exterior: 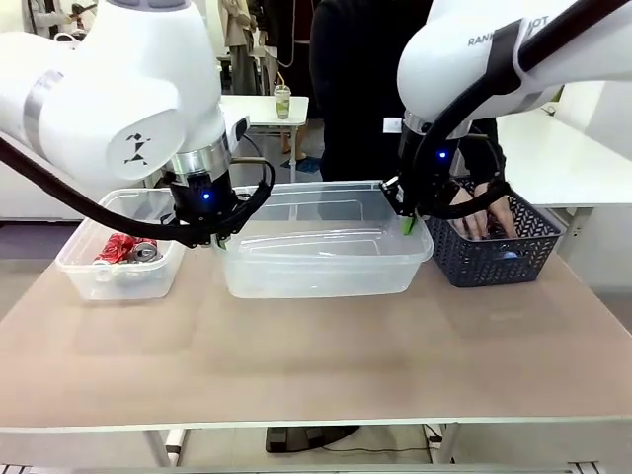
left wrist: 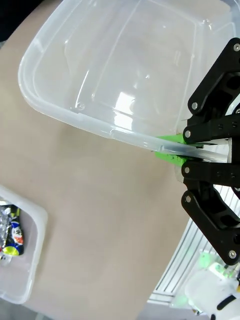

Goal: Sort the waste into each basket.
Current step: Pick up the Organizing box on the right side of the table and lift it, then offer the picked Organizing box to the human.

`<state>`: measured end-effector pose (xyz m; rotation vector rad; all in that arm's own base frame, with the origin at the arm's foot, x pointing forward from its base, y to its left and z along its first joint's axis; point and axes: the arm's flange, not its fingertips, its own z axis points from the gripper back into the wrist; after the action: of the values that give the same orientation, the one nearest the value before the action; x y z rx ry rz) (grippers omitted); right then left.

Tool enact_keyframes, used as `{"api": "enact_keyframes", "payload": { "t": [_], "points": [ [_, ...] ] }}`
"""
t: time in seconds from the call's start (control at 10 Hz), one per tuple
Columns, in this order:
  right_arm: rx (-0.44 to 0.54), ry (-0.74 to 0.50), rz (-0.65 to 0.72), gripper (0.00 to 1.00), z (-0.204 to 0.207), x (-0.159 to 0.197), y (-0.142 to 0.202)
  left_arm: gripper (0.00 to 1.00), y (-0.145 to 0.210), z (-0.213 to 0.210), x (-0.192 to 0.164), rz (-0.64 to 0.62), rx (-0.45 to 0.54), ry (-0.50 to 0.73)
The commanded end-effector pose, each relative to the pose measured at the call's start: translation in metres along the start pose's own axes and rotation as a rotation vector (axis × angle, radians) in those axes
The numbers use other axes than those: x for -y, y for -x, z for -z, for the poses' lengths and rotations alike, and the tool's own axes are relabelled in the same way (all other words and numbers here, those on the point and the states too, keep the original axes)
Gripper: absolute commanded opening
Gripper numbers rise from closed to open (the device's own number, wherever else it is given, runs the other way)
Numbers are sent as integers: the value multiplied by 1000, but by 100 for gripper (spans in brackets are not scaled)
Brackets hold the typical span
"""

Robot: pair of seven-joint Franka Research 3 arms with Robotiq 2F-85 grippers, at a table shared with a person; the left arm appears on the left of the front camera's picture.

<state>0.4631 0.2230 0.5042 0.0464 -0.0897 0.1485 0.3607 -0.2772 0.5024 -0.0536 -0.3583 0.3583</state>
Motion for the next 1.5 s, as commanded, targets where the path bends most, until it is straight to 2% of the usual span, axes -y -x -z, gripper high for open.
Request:
{"api": "enact_keyframes", "payload": {
  "t": [0.0, 1.4],
  "points": [
    [7, -3, -21, 5, -2, -5, 1, 5, -5, -3, -9, -24, 19, -2],
    [7, -3, -21, 5, -2, -5, 1, 5, -5, -3, -9, -24, 19, -2]
  ]
}}
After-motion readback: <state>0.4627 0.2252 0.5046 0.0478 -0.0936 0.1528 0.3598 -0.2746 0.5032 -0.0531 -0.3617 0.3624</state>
